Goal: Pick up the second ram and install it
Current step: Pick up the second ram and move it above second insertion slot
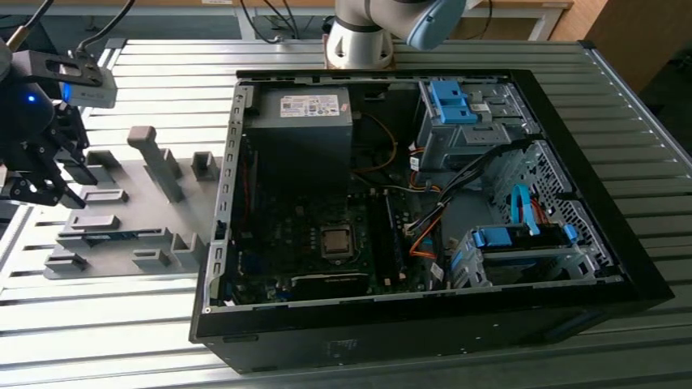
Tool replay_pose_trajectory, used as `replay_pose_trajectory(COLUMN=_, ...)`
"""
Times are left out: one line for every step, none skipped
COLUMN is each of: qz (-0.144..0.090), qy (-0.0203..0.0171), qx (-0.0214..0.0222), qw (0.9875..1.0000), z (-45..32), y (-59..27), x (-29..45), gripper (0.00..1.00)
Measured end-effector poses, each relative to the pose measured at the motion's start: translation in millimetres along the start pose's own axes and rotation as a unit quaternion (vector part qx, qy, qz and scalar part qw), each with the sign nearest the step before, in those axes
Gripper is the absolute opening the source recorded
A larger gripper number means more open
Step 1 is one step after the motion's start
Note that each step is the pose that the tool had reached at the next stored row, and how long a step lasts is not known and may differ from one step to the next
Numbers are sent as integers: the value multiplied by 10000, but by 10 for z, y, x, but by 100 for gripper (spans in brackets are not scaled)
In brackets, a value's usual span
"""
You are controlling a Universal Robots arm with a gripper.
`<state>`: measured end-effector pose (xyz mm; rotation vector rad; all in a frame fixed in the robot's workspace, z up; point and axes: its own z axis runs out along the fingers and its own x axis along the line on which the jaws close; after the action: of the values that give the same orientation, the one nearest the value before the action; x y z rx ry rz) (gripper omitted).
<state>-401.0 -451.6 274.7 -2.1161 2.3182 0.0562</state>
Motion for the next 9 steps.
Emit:
replay_pose_trajectory(qz=0, qy=0, qx=0, qw=10000, z=0, y=0, x=0, gripper=42)
replay_pose_trajectory(qz=-5, qy=0, qx=4, qw=10000, z=10, y=0, x=0, gripper=42)
replay_pose_trajectory(qz=-11, qy=-1, qx=9, qw=10000, z=20, y=0, x=0, gripper=42)
replay_pose_trajectory(qz=-11, qy=-1, qx=9, qw=10000, z=20, y=-1, x=0, gripper=42)
replay_pose_trajectory(qz=-11, qy=-1, qx=9, qw=10000, z=21, y=-1, x=0, gripper=42)
replay_pose_trajectory(qz=-11, qy=0, qx=9, qw=10000, z=21, y=0, x=1, gripper=42)
replay_pose_trajectory(qz=-12, qy=-2, qx=10, qw=10000, z=27, y=-1, x=0, gripper=42)
replay_pose_trajectory(qz=-17, qy=-2, qx=11, qw=10000, z=33, y=-1, x=1, gripper=42)
replay_pose_trajectory(qz=-24, qy=-1, qx=9, qw=10000, z=38, y=1, x=2, gripper=42)
